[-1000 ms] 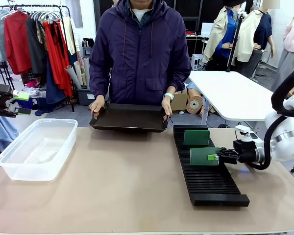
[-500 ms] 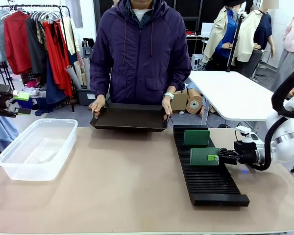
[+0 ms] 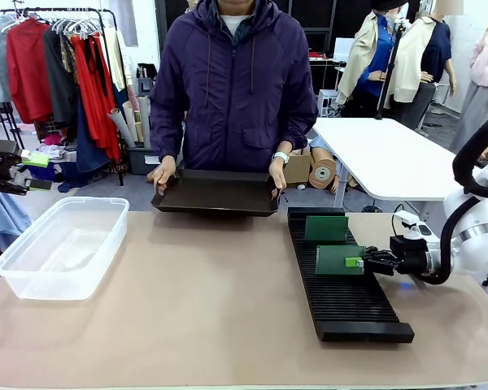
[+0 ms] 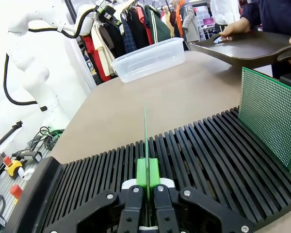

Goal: Sort PCBs into racks and boxes based on the side picked up.
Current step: If the short side of the Blank PCB is picked up, insert it into the PCB Rack ; if the long side is picked up, place it in the Organizing box.

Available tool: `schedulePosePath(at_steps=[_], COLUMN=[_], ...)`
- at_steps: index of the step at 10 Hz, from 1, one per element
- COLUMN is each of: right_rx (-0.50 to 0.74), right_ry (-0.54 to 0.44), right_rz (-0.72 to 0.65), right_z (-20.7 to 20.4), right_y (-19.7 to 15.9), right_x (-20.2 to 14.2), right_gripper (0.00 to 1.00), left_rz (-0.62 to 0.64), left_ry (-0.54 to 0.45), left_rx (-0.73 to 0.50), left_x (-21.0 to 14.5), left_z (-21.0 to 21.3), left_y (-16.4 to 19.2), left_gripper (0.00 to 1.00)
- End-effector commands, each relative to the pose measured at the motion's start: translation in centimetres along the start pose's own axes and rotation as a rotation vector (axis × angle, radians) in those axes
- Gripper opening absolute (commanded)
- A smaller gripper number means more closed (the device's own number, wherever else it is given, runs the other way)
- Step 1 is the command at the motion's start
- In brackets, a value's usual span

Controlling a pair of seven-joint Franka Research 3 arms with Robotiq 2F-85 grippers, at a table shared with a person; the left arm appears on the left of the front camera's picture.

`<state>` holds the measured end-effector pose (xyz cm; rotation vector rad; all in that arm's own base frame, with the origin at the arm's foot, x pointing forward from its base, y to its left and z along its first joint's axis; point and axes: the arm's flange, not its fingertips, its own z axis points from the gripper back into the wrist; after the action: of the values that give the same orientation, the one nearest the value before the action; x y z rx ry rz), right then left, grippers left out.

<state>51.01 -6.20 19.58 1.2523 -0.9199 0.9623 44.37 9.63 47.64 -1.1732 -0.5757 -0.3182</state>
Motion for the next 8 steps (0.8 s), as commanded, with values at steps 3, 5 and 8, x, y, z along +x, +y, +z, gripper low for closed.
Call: schedulePosePath(at_steps=[3,5,8], right_rx=[-0.032,-0.034,-0.045], right_ry=[-0.049,-0.064,-0.069], right_rz=[0.026,0.03,0.041], right_z=[0.2,0.2,0.4], right_y=[1.0,1.0,1.4], right_x=[-0.4,-0.1,0.7], right_gripper=[0.59,0.98,1.0], left_rz=[-0.004,-0.004,-0.004], left_ry=[-0.003,-0.003,-0.003], left_rx=[-0.001,-0.001,-0.001], left_x=[0.1,0.1,0.1], left_z=[0.1,0.1,0.1], left_y=[-0.2,-0.2,-0.2], left_gripper=[1.0,1.0,1.0])
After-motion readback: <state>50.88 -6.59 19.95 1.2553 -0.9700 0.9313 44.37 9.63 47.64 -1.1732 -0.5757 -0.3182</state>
